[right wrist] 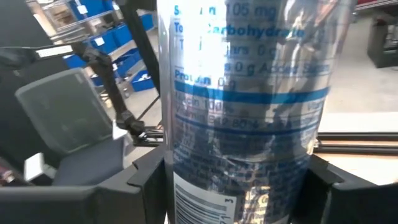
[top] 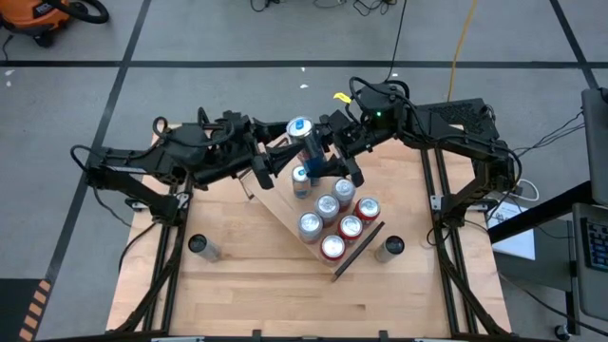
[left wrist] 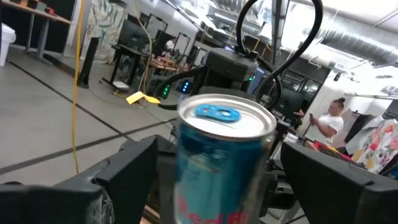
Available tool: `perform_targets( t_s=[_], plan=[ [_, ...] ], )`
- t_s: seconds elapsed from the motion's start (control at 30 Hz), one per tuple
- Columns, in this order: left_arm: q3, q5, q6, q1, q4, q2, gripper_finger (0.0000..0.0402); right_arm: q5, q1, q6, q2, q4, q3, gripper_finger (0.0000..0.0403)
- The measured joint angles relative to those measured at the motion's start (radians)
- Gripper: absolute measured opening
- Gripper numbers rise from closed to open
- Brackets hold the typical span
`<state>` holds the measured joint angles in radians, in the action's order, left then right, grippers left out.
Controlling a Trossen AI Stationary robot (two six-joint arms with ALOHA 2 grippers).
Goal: Place canned beverage on shelf
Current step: Put the blue soda can on the shelf aligned with the other blue soda can
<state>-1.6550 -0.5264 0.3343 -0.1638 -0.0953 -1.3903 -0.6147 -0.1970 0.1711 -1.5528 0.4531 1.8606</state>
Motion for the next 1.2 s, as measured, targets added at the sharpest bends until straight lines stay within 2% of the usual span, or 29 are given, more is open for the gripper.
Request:
perform_targets(
  t_s=[0.33,0.77,1.2],
  plan=[
    [0.000,-0.005,-0.008,0.000,0.011,-0.023,0.0342,0.067,0.000,-0.006,0.000,0.003,0.000,0.0219],
    [0.000,-0.020,-0.054,0.019,0.063,-0.043,0.0341,0.069,0.000,-0.031,0.000,0.017,0.000,0.0219],
    [0.000,-0.022,-0.060,0.021,0.060,-0.040,0.0267,0.068,0.000,-0.041,0.000,0.023,0.000,0.0219]
  ],
)
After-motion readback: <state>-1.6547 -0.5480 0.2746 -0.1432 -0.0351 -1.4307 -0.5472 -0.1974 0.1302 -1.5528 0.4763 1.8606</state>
